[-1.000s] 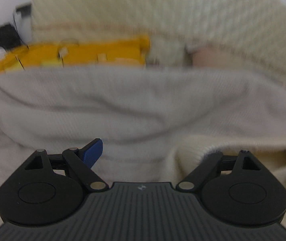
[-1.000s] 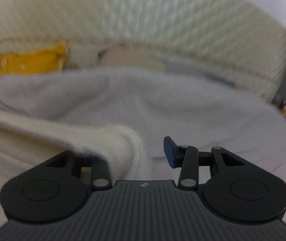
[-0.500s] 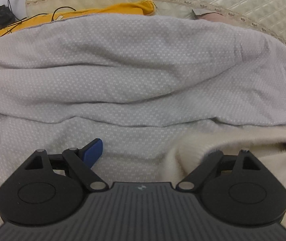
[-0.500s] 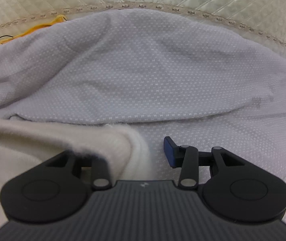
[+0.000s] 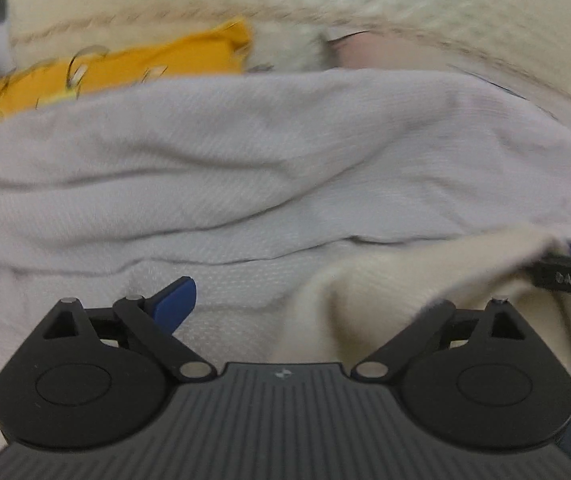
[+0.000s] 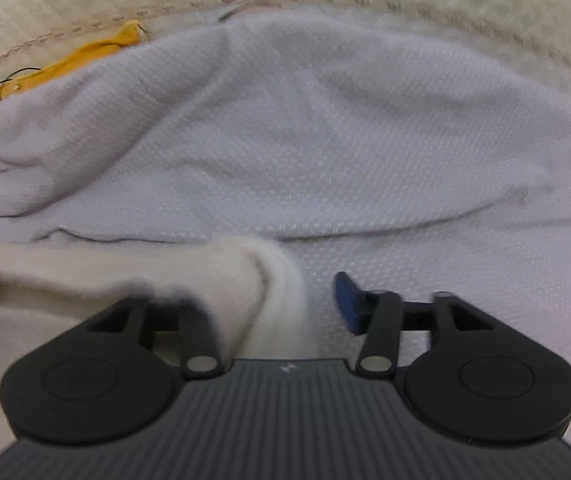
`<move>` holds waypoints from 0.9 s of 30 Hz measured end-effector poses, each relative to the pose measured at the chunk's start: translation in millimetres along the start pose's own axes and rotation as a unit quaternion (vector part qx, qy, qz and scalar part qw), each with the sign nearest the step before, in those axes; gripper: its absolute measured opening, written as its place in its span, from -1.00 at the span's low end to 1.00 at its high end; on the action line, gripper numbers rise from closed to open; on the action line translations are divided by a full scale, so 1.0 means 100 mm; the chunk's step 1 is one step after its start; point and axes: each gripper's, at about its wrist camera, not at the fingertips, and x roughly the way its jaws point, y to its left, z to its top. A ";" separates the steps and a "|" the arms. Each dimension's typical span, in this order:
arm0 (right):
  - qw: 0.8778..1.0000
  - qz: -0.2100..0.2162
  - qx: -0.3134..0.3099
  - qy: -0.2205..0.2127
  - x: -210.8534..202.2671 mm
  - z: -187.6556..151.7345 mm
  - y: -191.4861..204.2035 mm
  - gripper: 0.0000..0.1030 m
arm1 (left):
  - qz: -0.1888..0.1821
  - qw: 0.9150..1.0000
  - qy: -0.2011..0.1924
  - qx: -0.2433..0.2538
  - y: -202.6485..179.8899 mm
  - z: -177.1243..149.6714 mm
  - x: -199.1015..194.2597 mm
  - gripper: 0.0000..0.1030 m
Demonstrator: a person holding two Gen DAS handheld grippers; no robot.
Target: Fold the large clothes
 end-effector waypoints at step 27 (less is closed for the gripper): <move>0.991 0.083 0.063 -0.081 -3.63 -1.34 0.08 0.66 | -0.035 0.997 -0.057 -0.033 -0.34 -1.72 -3.34 0.92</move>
